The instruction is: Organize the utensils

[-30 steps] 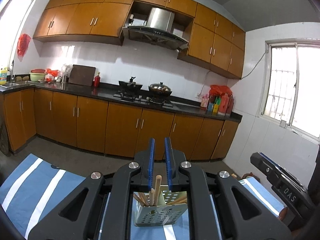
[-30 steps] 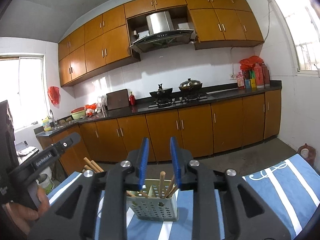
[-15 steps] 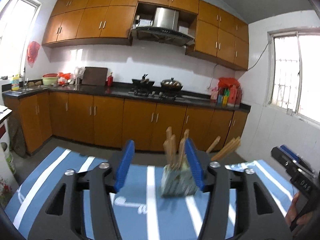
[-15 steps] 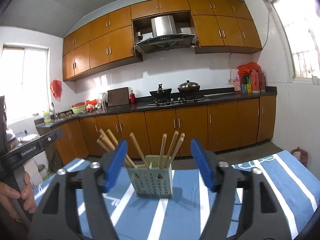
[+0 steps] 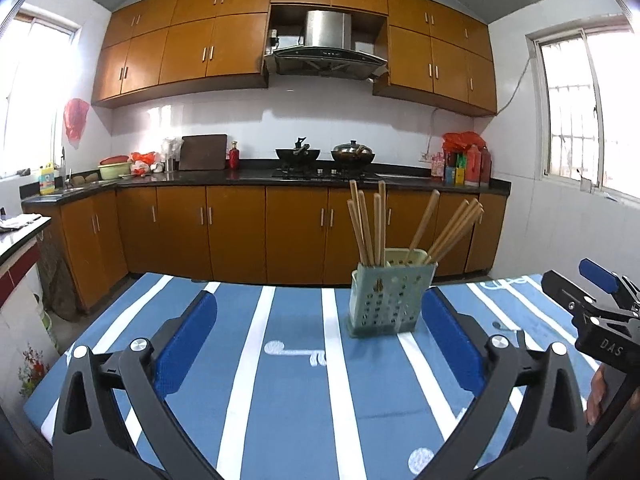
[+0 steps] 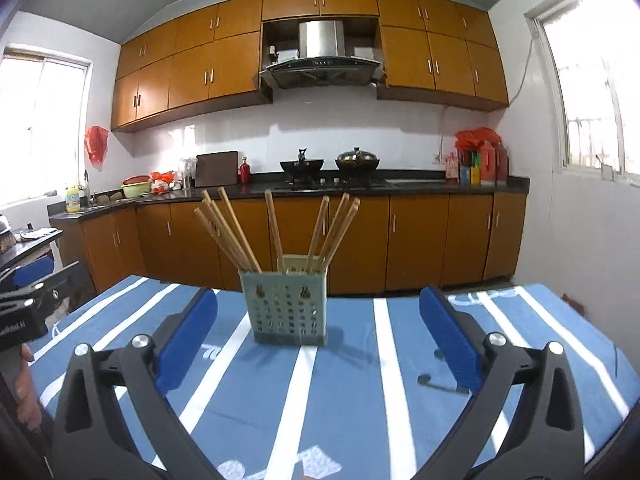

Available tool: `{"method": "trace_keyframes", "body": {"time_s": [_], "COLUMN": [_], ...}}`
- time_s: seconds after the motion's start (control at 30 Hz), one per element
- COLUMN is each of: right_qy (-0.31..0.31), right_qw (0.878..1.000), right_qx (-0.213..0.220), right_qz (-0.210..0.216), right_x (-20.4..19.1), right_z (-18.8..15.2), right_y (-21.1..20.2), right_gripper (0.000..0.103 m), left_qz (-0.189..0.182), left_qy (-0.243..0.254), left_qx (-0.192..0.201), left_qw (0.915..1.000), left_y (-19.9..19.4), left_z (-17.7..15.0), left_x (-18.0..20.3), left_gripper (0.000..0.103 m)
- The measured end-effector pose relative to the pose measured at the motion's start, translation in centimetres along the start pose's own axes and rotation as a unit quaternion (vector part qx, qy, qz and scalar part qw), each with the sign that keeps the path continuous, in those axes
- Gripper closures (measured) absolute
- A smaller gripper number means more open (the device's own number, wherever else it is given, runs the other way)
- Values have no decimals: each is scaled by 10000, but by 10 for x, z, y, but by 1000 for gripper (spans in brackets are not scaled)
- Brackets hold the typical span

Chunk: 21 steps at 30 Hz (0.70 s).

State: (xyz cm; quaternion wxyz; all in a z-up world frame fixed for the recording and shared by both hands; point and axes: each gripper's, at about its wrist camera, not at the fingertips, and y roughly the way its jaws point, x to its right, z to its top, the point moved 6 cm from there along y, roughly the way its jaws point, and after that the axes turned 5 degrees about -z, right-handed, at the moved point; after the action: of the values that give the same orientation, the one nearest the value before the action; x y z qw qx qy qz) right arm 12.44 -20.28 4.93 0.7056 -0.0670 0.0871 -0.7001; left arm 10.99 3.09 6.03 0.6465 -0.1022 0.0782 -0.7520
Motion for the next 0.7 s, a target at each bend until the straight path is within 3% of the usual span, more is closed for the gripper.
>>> {"method": "trace_keyframes", "body": {"time_s": [0.2,0.7], "right_qy": [159,-116], "right_qw": [9997,9988], "right_qx": [-158,-465], "right_qz": [52,-33], "right_x": [-1,-12], "right_z": [-24,-65], "right_y": [-9,-21], "right_gripper": [4,4], "left_qz": [66,129], "left_qy": [14,163], "left_qx": [2,-444], "left_qw": [10000,9988], "left_y": [-8,-11], "left_z": [-23,-69], "left_x": [5,13], "left_gripper": [2,2]}}
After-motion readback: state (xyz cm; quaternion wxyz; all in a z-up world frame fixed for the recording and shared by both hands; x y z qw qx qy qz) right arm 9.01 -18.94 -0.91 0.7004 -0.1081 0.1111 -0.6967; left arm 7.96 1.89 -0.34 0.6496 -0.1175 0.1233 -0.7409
